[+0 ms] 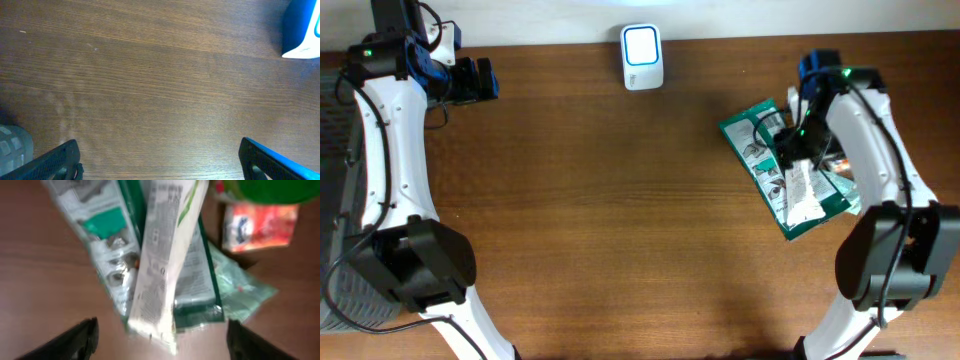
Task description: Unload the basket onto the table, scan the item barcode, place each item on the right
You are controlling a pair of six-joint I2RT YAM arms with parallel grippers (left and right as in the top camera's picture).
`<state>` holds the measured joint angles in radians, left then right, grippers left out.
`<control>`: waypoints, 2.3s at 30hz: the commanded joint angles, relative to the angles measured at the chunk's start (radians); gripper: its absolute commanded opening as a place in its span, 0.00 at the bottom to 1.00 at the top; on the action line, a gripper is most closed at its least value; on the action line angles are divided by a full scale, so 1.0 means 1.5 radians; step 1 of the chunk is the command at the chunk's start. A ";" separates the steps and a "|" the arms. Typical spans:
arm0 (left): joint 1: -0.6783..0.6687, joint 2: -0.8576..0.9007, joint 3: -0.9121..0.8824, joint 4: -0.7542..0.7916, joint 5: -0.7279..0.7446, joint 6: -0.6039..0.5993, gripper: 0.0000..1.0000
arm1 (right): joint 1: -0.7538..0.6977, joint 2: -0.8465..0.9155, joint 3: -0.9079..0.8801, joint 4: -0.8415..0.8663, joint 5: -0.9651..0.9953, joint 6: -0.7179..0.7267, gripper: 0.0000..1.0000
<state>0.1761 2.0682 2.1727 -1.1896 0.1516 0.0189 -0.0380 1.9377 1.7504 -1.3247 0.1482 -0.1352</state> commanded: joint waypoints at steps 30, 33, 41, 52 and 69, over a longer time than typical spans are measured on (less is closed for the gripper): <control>0.000 -0.010 0.011 -0.001 -0.002 0.010 0.99 | -0.001 -0.372 0.370 -0.249 -0.144 0.008 0.98; 0.000 -0.010 0.011 -0.001 -0.002 0.010 0.99 | -0.001 -0.410 0.354 -0.246 -0.137 0.008 0.98; 0.000 -0.010 0.011 -0.001 -0.002 0.010 0.99 | -0.001 -0.577 0.090 -0.023 -0.126 -0.005 0.98; 0.000 -0.010 0.011 -0.001 -0.002 0.010 0.99 | -0.001 -0.843 -0.413 0.416 -0.146 -0.005 0.98; 0.000 -0.010 0.011 -0.001 -0.002 0.010 0.99 | -0.001 -1.135 -1.031 0.968 -0.166 0.046 0.99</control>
<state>0.1761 2.0682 2.1727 -1.1896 0.1486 0.0189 -0.0380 0.2970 0.2829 0.1051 -0.0959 -0.0853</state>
